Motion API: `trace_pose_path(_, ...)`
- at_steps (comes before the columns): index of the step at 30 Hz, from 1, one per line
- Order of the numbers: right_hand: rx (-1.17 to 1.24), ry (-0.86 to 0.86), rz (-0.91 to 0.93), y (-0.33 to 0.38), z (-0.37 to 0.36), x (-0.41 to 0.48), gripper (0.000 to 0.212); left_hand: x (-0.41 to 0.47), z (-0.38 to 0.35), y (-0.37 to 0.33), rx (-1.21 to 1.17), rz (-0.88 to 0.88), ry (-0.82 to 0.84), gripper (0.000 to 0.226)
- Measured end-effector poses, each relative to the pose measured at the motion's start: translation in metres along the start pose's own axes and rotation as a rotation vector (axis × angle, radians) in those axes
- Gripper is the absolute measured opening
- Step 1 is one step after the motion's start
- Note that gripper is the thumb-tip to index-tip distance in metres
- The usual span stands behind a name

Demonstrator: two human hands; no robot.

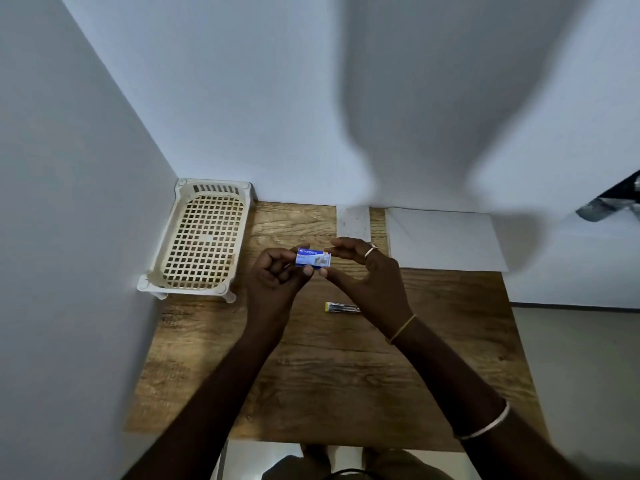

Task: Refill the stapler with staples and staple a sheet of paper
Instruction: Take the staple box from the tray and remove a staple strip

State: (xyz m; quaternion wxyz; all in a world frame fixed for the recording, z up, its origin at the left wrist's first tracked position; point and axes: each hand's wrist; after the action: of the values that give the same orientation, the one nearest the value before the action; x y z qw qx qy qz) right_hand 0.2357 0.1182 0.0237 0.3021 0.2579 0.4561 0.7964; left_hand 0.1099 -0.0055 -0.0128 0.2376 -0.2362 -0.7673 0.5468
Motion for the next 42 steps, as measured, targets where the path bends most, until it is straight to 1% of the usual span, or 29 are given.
trace_pose_path(3,0.057,-0.013,0.009,0.005,0.017,-0.007,0.047,-0.004,-0.013,-0.006,-0.025,-0.036,0.021,0.025)
trace_pose_path(8,0.133,-0.058,0.007,0.008,0.041,-0.016,0.043,-0.014,-0.033,-0.014,-0.023,-0.093,0.013,0.015)
trace_pose_path(14,0.169,-0.008,-0.011,0.004,0.060,-0.025,0.032,-0.020,-0.045,-0.019,-0.044,-0.094,0.026,0.017)
trace_pose_path(16,0.162,0.019,0.002,0.003,0.064,-0.028,0.027,-0.022,-0.047,-0.023,-0.066,-0.081,0.013,0.020)
trace_pose_path(18,0.158,0.041,0.015,0.001,0.068,-0.029,0.024,-0.024,-0.049,-0.026,-0.080,-0.067,-0.008,0.028)
trace_pose_path(22,0.184,0.054,0.006,-0.002,0.071,-0.030,0.019,-0.025,-0.049,-0.029,-0.033,-0.067,-0.016,0.043)
trace_pose_path(29,0.229,0.039,-0.047,-0.006,0.070,-0.033,0.019,-0.023,-0.055,-0.041,0.065,-0.139,0.106,0.043)
trace_pose_path(37,0.216,0.031,-0.050,-0.003,0.072,-0.034,0.021,-0.021,-0.056,-0.041,0.084,-0.140,0.077,0.040)
trace_pose_path(40,0.175,0.028,-0.015,0.001,0.075,-0.034,0.019,-0.024,-0.056,-0.038,0.051,-0.118,0.072,0.039)
trace_pose_path(42,0.111,0.038,0.043,0.003,0.078,-0.034,0.020,-0.025,-0.056,-0.036,0.035,-0.096,0.062,0.039)
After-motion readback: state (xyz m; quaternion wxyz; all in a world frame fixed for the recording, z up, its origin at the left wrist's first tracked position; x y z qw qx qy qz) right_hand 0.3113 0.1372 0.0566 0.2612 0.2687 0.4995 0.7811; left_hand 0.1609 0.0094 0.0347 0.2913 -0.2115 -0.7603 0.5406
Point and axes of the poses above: each hand's wrist, its own x-axis towards the middle knuckle, its own z-axis out of the back of the hand, y = z × x, and after that the axes turned 3 degrees about -z, right-handed
